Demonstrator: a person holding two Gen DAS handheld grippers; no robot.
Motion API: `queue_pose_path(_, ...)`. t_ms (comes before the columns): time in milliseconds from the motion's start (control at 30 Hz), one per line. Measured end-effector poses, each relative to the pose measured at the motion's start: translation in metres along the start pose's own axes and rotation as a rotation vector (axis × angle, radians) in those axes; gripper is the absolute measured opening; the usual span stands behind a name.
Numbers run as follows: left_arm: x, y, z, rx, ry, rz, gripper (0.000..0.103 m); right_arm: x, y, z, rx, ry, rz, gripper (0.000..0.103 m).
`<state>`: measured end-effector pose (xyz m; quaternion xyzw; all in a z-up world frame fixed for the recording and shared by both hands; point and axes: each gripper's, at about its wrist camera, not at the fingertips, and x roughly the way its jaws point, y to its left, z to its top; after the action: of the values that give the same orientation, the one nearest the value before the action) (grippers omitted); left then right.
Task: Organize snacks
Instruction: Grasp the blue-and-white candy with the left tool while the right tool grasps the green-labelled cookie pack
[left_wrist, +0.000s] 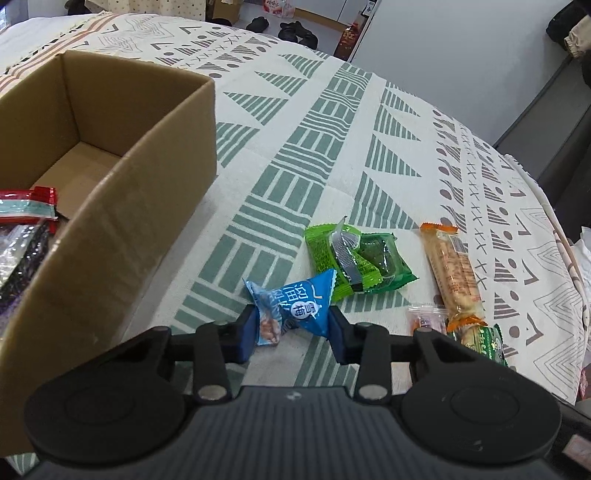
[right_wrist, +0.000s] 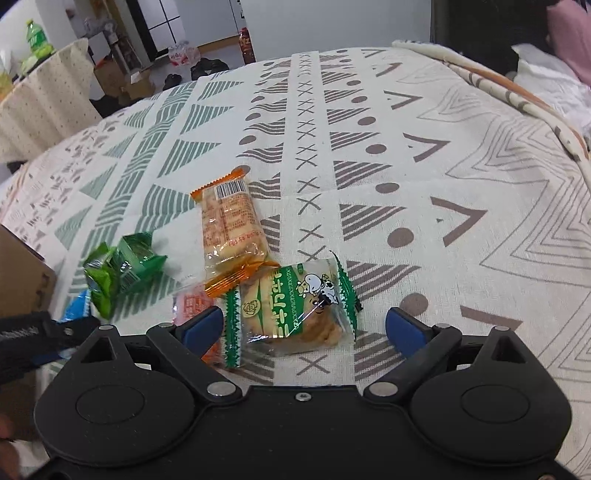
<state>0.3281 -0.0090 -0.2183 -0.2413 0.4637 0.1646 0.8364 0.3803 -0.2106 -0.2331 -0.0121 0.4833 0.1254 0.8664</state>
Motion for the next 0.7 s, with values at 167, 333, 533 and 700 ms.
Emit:
queue_pose_path(167, -0.014, -0.002, -0.001, 0.022, -0.018, -0.013, 0.039, -0.003, 0.008, -0.004, -0.097, -0.011, -0.036, 0.065)
queue_pose_path(333, -0.03, -0.005, -0.001, 0.033, -0.045, -0.02, 0.039, -0.019, 0.0, 0.0, -0.032, -0.008, 0.054, 0.042)
queue_pose_path(533, -0.054, -0.005, 0.0, 0.034, -0.077, -0.023, 0.039, -0.037, -0.005, 0.002, 0.004, -0.038, 0.1, 0.034)
queue_pose_path(700, -0.07, -0.003, -0.001, 0.037, -0.103, -0.012, 0.039, -0.051, -0.011, 0.007, 0.048, -0.071, 0.162, 0.018)
